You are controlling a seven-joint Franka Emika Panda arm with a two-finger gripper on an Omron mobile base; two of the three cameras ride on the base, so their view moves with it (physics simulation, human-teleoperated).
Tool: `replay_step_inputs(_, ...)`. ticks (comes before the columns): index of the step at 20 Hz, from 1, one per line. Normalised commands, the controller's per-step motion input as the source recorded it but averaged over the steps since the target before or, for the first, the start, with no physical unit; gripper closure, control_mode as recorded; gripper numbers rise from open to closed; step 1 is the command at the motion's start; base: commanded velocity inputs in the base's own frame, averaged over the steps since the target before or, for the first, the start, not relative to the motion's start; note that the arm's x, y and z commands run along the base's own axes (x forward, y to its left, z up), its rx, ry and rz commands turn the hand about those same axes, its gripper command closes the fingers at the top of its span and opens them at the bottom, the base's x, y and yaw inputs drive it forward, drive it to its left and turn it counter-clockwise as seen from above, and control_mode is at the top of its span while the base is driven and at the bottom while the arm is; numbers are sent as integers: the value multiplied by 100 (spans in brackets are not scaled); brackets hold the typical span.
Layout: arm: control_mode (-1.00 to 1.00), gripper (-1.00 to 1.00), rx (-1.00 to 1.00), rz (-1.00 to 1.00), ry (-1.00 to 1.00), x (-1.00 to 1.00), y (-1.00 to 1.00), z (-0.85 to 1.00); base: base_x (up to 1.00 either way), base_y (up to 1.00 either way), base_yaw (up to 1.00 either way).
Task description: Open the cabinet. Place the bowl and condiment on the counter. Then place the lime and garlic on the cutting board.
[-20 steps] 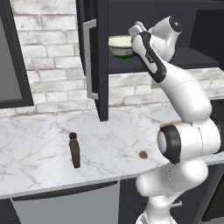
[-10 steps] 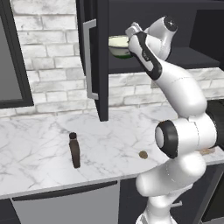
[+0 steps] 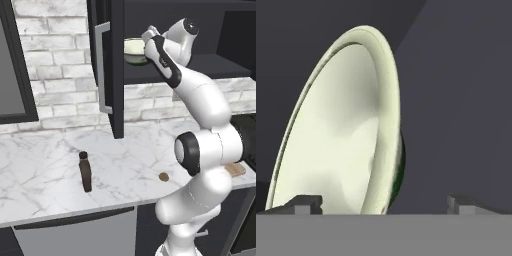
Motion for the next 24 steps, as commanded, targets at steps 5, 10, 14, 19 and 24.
replay_step_inputs(5, -100, -100, 0, 0, 3, 17, 1, -4, 0, 0, 0)
replay_step_inputs(10, -100, 100, 0, 0, 3, 16, 8, -1, 0, 0, 0)
replay_step_inputs(14, -100, 100, 0, 0, 1, 11, 3, -6, 0, 0, 0)
replay_step_inputs(19, -100, 100, 0, 0, 0, 0, -9, -16, 0, 0, 0)
replay_step_inputs(24, -100, 100, 2, 0, 0, -22, -47, -23, 0, 0, 0)
